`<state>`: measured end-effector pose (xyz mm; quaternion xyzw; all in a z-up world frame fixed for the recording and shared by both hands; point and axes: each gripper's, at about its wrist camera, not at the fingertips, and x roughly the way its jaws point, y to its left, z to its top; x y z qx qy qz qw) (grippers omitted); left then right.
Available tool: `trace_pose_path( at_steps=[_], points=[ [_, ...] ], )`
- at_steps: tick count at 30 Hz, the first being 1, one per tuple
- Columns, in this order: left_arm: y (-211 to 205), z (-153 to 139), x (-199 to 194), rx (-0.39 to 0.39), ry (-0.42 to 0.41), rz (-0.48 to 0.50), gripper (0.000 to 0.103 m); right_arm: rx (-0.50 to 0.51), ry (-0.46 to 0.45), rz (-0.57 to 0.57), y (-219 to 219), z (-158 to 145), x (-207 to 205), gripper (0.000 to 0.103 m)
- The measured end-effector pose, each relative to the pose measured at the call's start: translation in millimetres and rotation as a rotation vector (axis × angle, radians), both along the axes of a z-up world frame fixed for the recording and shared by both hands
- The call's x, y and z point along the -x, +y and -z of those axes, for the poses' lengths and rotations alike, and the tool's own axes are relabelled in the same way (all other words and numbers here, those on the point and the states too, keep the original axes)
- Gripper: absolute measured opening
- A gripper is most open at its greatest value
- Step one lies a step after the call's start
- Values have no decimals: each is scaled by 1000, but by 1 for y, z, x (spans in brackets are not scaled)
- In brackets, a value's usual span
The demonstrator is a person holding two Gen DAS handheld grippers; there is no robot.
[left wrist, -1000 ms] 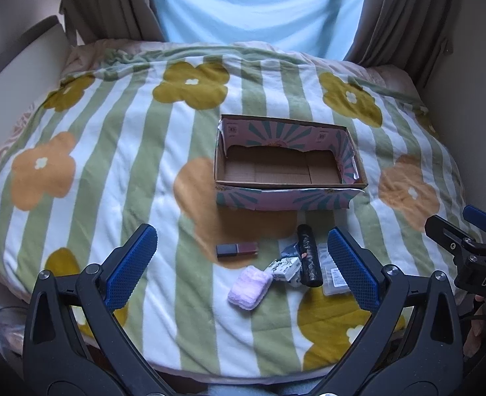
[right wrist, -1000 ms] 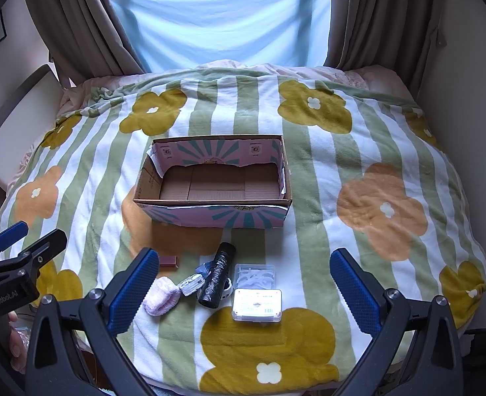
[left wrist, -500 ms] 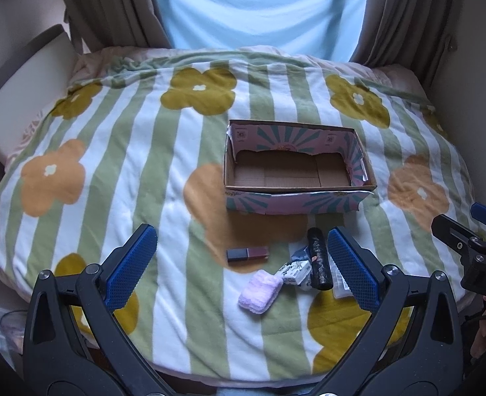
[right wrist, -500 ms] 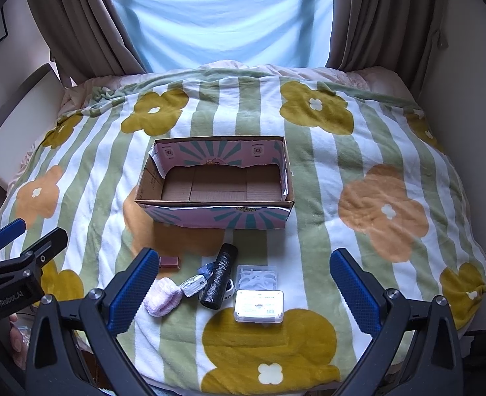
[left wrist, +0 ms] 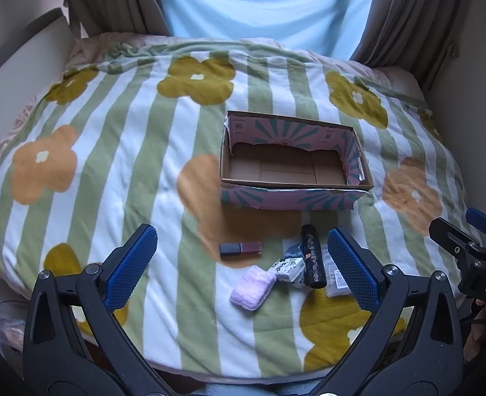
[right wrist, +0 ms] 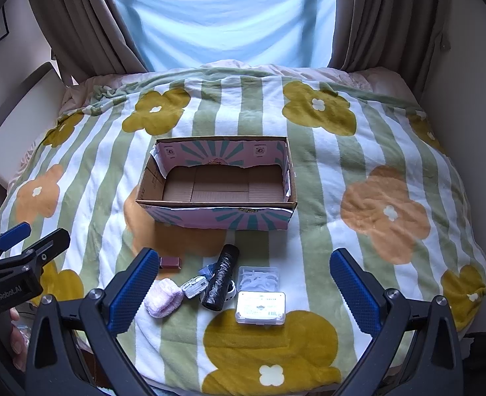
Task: Organize objects
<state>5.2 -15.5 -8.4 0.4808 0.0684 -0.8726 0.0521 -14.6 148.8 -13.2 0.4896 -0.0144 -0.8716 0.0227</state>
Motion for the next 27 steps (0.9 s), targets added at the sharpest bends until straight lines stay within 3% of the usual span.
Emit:
trace_pose_path(
  at_steps=[9, 16, 21, 27],
  points=[
    [-15, 14, 7, -16, -49, -63, 102, 37, -41, -10, 8, 16, 11, 102],
    [-24, 44, 13, -38, -132, -115, 102, 69, -118, -33, 13, 46, 28, 101],
    [-21, 79, 22, -56, -211, -135, 102, 107, -205, -56, 13, 83, 43, 92],
    [-15, 137, 40, -90, -296, -154, 102, 141, -320, -85, 5, 150, 64, 79]
  ],
)
